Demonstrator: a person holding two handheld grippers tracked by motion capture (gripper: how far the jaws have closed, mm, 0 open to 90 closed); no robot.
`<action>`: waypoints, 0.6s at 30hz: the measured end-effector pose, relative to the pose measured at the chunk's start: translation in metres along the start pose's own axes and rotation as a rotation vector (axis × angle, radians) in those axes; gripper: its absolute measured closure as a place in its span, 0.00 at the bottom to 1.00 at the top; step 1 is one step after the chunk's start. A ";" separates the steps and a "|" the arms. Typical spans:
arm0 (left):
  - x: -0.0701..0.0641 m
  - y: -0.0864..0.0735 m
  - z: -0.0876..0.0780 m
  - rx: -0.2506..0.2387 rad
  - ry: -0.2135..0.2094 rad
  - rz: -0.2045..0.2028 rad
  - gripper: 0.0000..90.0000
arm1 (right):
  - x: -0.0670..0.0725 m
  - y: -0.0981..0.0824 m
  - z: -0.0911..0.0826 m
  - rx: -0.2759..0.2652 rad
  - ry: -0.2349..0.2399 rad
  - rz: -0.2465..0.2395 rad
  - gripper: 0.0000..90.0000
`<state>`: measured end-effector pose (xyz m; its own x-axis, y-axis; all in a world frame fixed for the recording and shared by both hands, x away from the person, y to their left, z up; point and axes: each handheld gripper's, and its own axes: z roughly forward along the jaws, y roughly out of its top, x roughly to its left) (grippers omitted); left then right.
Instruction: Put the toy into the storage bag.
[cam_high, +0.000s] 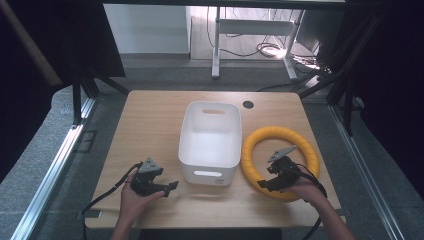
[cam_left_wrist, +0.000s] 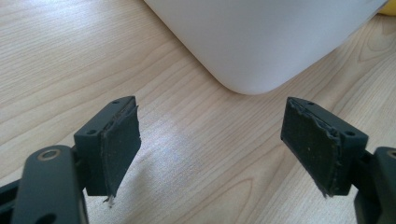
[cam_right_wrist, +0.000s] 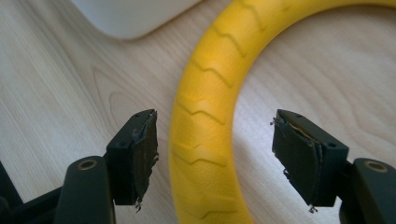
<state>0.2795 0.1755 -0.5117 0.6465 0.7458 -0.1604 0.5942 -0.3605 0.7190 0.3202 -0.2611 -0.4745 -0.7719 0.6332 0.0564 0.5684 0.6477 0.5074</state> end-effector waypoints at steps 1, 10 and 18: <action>0.000 0.000 0.000 0.000 0.001 0.000 0.22 | 0.001 0.001 0.002 0.017 0.001 -0.004 0.35; 0.000 0.000 0.000 0.001 -0.001 0.003 0.22 | 0.004 0.004 0.017 0.136 0.003 -0.036 0.36; -0.001 0.000 0.001 0.003 -0.004 -0.002 0.22 | 0.004 0.013 0.025 0.233 0.002 -0.080 0.40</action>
<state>0.2797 0.1742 -0.5127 0.6476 0.7440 -0.1644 0.5967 -0.3611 0.7166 0.3316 -0.2400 -0.4895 -0.8175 0.5754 0.0262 0.5557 0.7759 0.2987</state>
